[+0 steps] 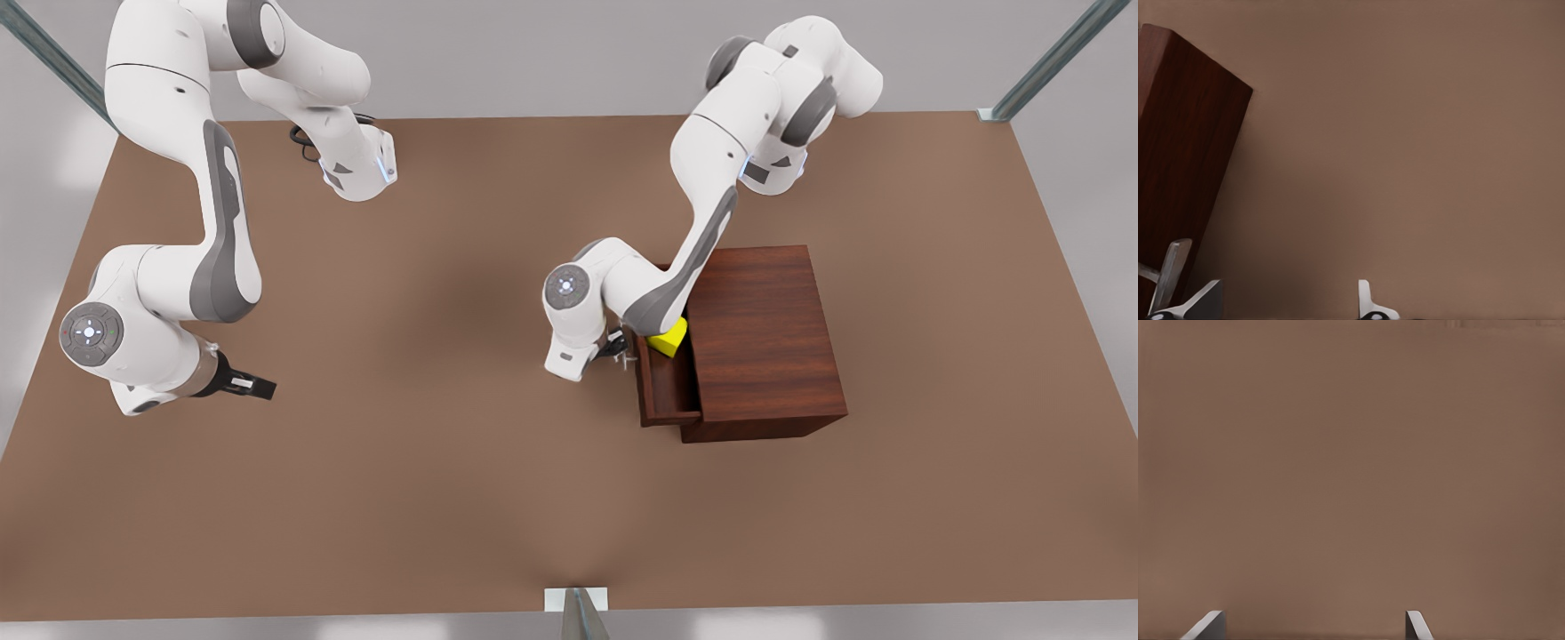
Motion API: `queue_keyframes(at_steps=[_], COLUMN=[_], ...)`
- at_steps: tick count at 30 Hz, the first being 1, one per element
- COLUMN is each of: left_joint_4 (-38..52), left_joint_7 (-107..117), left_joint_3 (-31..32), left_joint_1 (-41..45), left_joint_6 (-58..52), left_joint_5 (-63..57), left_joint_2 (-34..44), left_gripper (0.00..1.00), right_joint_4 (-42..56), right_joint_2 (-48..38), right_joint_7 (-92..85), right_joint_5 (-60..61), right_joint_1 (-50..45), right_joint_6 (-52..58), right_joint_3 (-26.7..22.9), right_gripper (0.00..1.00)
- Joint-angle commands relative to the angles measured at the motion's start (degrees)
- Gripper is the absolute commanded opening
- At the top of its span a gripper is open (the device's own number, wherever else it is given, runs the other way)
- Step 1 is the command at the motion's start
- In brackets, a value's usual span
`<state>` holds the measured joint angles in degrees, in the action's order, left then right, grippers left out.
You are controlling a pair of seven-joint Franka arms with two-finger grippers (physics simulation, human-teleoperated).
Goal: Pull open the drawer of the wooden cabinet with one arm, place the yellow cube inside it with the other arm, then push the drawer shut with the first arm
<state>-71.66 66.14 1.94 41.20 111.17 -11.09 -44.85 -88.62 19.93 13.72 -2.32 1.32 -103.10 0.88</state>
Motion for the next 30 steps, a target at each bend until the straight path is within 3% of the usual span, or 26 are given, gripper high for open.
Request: queue_keyframes(at_steps=[1,2,9,22,23,24,26,29,30], left_joint_4=[-2.78,-7.96,-20.1,-22.82,-22.56,-21.86,-16.94,-16.05,-26.94], left_joint_7=[-4.79,-4.79,-10.06,-15.87,-15.43,-16.13,-41.43,-63.24,-62.98], left_joint_3=[0.0,0.0,-0.88,-1.94,-1.94,-2.37,-2.46,-2.46,-3.25], left_joint_1=[-0.15,-0.15,-1.03,-4.28,-4.28,-6.12,-21.15,-34.34,-34.52], left_joint_6=[0.1,3.08,6.7,7.31,4.16,-3.57,-15.01,-17.3,-8.08], left_joint_5=[-0.16,-0.16,-0.16,-0.16,0.54,3.87,10.21,15.57,17.77], left_joint_2=[1.78,4.59,12.51,14.35,17.33,25.24,32.81,32.9,40.62], left_gripper=[1.0,1.0,1.0,1.0,1.0,1.0,1.0,1.0,1.0], right_joint_4=[0.03,0.03,0.56,0.64,0.64,0.64,0.64,0.64,0.64], right_joint_2=[-0.06,-0.06,-0.06,0.02,0.02,-0.06,-0.06,0.02,-0.06], right_joint_7=[-5.28,-5.28,-5.37,-5.37,-5.37,-5.37,-5.37,-5.37,-5.37], right_joint_5=[0.04,0.04,0.03,0.04,0.04,0.04,0.04,0.04,0.04], right_joint_1=[0.0,0.0,0.17,0.09,0.09,0.09,0.17,0.17,0.17], right_joint_6=[0.01,0.01,0.01,0.1,0.1,0.1,0.1,0.1,0.1], right_joint_3=[0.0,0.0,0.0,0.0,0.0,0.0,0.0,0.0,0.0], right_gripper=[1.0,1.0,1.0,1.0,1.0,1.0,1.0,1.0,1.0])
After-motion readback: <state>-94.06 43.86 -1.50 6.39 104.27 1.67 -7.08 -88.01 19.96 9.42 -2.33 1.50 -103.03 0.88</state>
